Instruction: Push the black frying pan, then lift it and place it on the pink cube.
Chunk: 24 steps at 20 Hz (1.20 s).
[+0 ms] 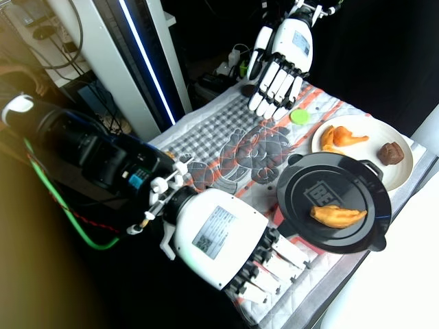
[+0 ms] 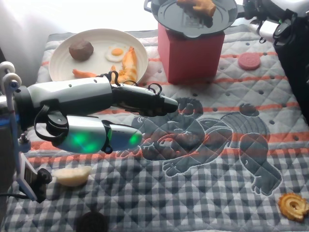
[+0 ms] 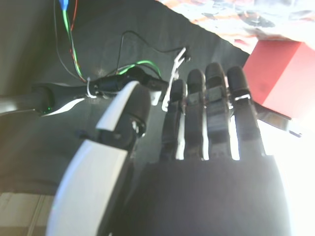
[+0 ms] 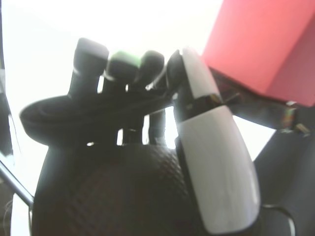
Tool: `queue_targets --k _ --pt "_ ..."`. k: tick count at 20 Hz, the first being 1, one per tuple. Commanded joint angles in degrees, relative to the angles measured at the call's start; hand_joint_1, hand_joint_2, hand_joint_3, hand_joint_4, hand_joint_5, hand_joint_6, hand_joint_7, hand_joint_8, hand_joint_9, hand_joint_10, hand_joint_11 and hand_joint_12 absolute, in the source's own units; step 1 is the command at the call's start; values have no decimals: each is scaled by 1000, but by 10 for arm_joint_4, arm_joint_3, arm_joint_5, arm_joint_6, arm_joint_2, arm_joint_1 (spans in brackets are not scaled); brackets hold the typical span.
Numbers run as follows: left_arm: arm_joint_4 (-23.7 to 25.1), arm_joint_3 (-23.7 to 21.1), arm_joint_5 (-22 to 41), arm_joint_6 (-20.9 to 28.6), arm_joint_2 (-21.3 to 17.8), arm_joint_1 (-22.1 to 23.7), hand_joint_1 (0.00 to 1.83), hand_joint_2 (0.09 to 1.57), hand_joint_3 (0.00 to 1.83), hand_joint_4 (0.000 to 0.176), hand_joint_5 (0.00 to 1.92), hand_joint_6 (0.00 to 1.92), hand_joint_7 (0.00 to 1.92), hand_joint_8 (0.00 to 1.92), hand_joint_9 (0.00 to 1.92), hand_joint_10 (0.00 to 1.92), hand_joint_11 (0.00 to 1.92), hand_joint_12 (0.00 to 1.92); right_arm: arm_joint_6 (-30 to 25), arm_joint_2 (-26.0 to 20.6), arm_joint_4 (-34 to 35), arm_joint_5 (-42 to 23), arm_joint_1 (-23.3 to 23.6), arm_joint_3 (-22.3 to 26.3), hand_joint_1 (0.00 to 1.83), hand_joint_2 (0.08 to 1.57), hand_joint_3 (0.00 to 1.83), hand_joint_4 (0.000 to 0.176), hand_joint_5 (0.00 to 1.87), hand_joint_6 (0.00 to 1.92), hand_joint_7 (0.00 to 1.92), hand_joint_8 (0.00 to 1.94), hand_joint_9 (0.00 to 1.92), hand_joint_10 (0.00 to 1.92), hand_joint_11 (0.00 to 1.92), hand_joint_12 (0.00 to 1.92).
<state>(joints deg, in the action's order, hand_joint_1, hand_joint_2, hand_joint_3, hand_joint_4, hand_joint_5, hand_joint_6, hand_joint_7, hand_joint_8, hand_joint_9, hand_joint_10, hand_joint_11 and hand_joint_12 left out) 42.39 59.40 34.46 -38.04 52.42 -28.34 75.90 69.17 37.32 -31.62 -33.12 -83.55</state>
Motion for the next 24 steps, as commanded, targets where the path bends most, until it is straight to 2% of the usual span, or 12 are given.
queue_targets --k 1,4,5,6,7,9,10,12,14,15,18,24 --pt "-26 2 58 5 -1 4 466 1562 3 0 345 5 350 2 342 6 0 730 4 -4 -14 -63 4 3 1071 1369 15 0 418 1708 668 1639 633 1775 670 1921" --pt "-27 1 59 5 -1 3 509 1548 0 0 351 4 360 3 349 8 0 790 24 -14 -14 -64 0 21 1040 1432 4 0 297 1790 602 1763 496 1841 517 1921" --pt "-28 1 58 5 -1 3 477 1548 0 0 339 3 340 2 339 3 0 764 29 -19 -13 -64 -4 26 1156 1410 0 0 74 1387 501 1778 372 1840 351 1921" --pt "-28 1 58 5 0 3 429 1557 4 0 356 9 347 4 348 6 0 760 29 -25 -13 -64 -6 30 857 1357 0 0 18 959 201 1500 188 1700 69 1921" --pt "-29 1 59 5 0 3 503 1533 0 0 366 9 354 5 360 10 0 800 30 -30 -13 -65 -6 35 752 1317 0 0 46 278 194 552 51 1041 2 1585" --pt "-30 1 59 5 -1 3 452 1540 0 0 363 6 358 4 356 9 0 759 41 -38 -13 -66 -6 42 738 1293 0 7 8 125 172 259 9 806 0 1286" --pt "-30 1 58 5 0 3 475 1526 0 0 366 5 364 4 360 9 0 710 42 -42 -13 -66 -6 43 708 1268 0 50 1 24 84 112 1 509 0 1066" --pt "-31 1 59 5 0 1 565 1488 0 0 394 9 388 6 378 15 0 786 42 -50 -13 -68 -6 51 733 1174 0 81 0 0 1 1 63 169 0 581" --pt "-33 1 59 5 0 1 614 1466 0 0 402 7 399 5 390 18 0 854 47 -62 -13 -74 -6 64 744 1145 0 89 0 0 0 0 72 124 0 453" --pt "-34 0 59 5 0 1 649 1436 0 0 368 5 365 3 340 16 0 680 52 -74 -13 -78 -6 77 674 1061 0 135 0 0 0 0 9 17 0 271" --pt "-38 -3 59 5 -8 -4 720 1403 0 0 387 7 375 5 356 19 0 687 72 -134 -45 -124 -14 155 401 994 0 171 0 0 0 0 0 0 0 3" --pt "-70 -21 70 -21 -36 -13 697 1354 5 1 379 2 385 1 374 15 0 834 71 -265 -149 -232 -48 307 417 1089 23 107 0 0 0 0 0 0 0 0"
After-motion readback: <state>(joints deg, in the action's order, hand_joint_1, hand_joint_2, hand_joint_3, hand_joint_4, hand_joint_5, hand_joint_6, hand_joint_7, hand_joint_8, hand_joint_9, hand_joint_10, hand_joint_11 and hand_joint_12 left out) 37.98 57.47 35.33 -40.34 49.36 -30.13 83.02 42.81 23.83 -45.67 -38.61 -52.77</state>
